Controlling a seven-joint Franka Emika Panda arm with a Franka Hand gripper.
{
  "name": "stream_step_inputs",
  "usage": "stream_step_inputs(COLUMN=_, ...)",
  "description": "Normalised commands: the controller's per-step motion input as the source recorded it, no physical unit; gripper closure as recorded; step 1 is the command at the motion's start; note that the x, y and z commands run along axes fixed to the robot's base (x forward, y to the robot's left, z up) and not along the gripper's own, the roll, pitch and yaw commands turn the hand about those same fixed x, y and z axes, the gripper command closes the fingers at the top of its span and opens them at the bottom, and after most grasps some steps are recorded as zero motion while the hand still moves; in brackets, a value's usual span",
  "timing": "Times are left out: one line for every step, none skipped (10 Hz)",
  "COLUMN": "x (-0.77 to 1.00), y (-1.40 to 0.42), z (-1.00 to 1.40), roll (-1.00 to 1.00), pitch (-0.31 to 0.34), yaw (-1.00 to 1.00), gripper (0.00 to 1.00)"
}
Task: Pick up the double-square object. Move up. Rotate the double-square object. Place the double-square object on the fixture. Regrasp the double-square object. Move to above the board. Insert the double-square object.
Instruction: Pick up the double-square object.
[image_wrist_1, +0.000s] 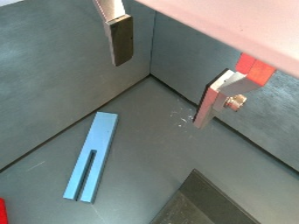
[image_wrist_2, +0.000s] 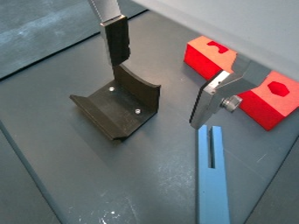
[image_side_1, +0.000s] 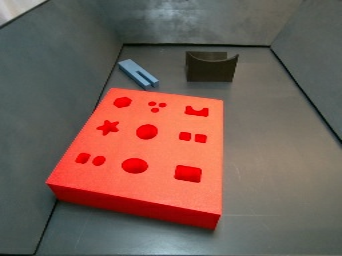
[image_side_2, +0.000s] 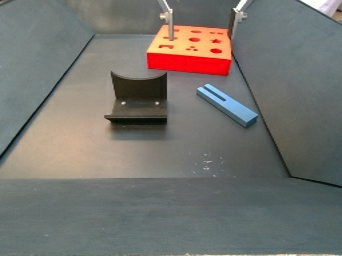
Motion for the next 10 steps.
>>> stream_step_inputs(x=0.0, y=-0.07, z=-0.31, roll=0.0, pitch=-0.063, yaw=0.23, gripper=0.0)
stream_step_inputs(x=-0.1, y=-0.36, z=-0.4, roll=0.12, pitch=-0.14, yaw=0.77, gripper=0.0)
stream_step_inputs(x=-0.03, y=-0.33, z=-0.46, roll=0.07, pitch=-0.086, yaw=0.9, gripper=0.0)
stream_step_inputs(x=-0.01, y=-0.33, z=-0.55, roll=0.09, pitch=-0.059, yaw=0.89, gripper=0.0)
stream_step_inputs(x=-0.02, y=-0.37, z=-0.64, roll=0.11, pitch=-0.017, yaw=0.86, gripper=0.0)
stream_step_inputs(x=-0.02, y=-0.38, z=-0.67, roll=0.11, pitch=0.0, yaw=0.83, gripper=0.0)
stream_step_inputs(x=-0.08, y=-0.49, z=-0.69, roll=0.13, pitch=0.0, yaw=0.72, gripper=0.0)
stream_step_inputs(x=-0.13, y=-0.59, z=-0.72, roll=0.15, pitch=0.009, yaw=0.63, gripper=0.0)
stream_step_inputs(x=-0.28, y=-0.59, z=-0.72, roll=0.13, pitch=0.0, yaw=0.54, gripper=0.0)
stream_step_inputs(x=-0.6, y=-0.27, z=-0.65, roll=0.05, pitch=-0.143, yaw=0.16, gripper=0.0)
